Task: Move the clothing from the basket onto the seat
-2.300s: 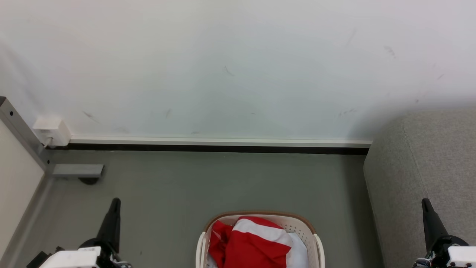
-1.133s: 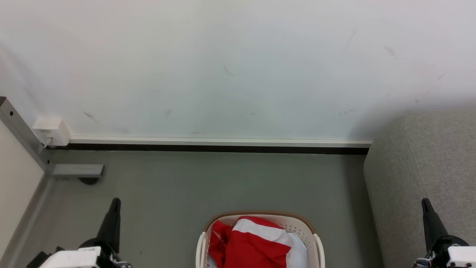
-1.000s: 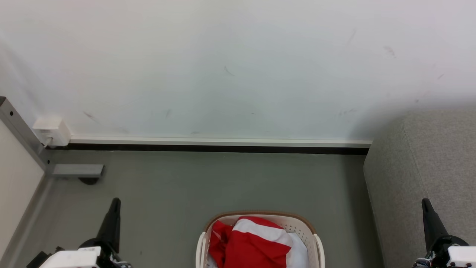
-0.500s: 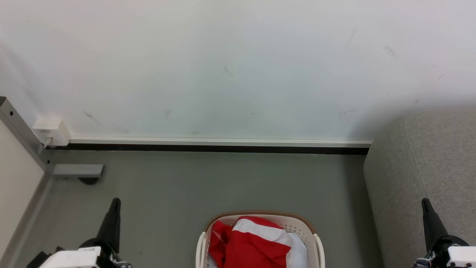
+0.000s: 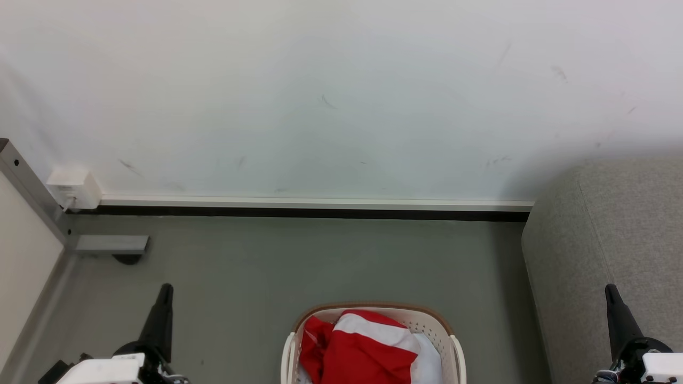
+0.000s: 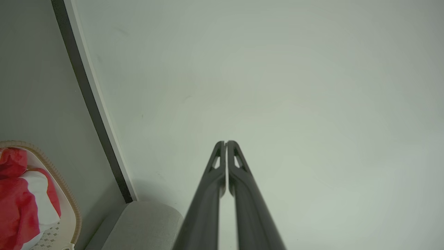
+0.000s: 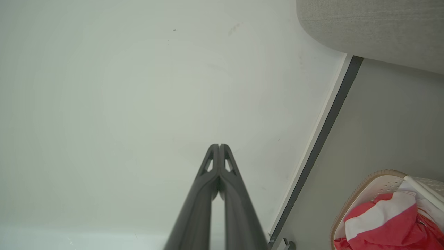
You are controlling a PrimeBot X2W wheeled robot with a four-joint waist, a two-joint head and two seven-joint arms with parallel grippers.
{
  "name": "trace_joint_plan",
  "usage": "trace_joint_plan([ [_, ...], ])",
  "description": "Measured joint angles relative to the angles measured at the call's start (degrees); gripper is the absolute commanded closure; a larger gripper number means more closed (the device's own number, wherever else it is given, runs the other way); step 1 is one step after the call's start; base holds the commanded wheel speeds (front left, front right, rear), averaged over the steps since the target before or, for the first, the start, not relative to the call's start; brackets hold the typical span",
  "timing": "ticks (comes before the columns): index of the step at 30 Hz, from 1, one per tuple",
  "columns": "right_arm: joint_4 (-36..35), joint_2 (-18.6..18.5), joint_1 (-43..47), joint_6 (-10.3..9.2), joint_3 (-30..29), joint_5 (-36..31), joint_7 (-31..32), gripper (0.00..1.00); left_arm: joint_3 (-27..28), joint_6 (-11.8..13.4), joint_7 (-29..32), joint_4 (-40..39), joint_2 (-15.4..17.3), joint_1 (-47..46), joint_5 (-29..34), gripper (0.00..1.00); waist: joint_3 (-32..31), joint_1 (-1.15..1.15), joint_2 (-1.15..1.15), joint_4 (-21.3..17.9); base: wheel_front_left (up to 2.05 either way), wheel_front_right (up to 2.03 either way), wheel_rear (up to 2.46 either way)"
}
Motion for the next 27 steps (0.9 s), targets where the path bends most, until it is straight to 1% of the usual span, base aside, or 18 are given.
trace_joint_plan([
  [27, 0.0, 0.0, 0.0, 0.0, 0.0, 0.0, 0.0, 1.0, 0.0, 0.0, 0.0, 0.0, 0.0, 0.0, 0.0, 1.0, 0.0, 0.0, 0.0, 0.0, 0.0, 0.0, 0.0],
])
